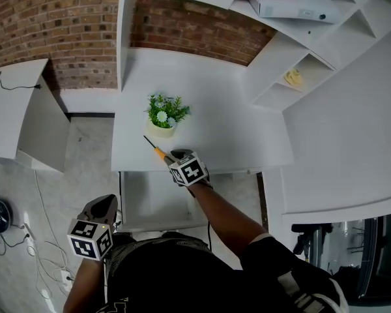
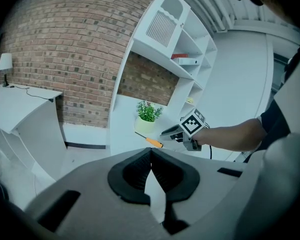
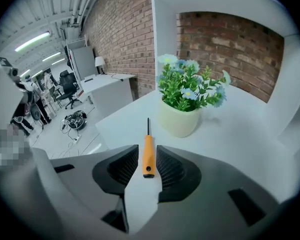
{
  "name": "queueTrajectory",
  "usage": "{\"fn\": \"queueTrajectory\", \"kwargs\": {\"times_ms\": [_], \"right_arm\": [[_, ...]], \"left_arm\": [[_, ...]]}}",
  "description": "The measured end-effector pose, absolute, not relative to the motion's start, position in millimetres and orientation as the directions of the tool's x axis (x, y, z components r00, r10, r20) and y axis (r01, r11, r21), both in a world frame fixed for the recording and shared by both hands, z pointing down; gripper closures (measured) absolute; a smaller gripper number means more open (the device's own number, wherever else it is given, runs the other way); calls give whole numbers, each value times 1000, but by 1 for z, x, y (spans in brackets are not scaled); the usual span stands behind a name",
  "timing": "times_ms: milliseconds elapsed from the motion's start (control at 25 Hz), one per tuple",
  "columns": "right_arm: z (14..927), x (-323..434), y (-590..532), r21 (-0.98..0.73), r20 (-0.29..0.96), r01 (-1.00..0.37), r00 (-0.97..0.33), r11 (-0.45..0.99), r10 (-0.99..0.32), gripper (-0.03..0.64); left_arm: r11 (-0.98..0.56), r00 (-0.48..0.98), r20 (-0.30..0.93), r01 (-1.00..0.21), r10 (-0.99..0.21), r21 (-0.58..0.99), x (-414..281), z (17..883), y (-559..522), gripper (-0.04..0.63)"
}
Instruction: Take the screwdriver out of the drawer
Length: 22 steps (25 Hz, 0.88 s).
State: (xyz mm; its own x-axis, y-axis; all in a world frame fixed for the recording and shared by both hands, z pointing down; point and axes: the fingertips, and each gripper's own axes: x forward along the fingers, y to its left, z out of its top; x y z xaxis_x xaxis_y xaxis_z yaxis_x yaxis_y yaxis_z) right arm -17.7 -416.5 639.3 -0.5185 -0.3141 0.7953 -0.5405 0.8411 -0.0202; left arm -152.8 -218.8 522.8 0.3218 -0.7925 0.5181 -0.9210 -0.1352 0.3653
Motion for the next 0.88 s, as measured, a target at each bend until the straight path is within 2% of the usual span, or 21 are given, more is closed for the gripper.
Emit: {"fn": "queueTrajectory", "kwargs": {"times_ms": [400, 880], "right_arm": [[542, 31, -362, -148, 583, -516, -735, 844, -347, 506], [484, 86, -286, -263, 427, -395, -866, 880, -261, 606]], "left_arm": [[-111, 289, 444, -917, -848, 383, -91, 495, -216, 577], [-108, 264, 383, -917, -885, 384, -31, 475, -186, 577]]}}
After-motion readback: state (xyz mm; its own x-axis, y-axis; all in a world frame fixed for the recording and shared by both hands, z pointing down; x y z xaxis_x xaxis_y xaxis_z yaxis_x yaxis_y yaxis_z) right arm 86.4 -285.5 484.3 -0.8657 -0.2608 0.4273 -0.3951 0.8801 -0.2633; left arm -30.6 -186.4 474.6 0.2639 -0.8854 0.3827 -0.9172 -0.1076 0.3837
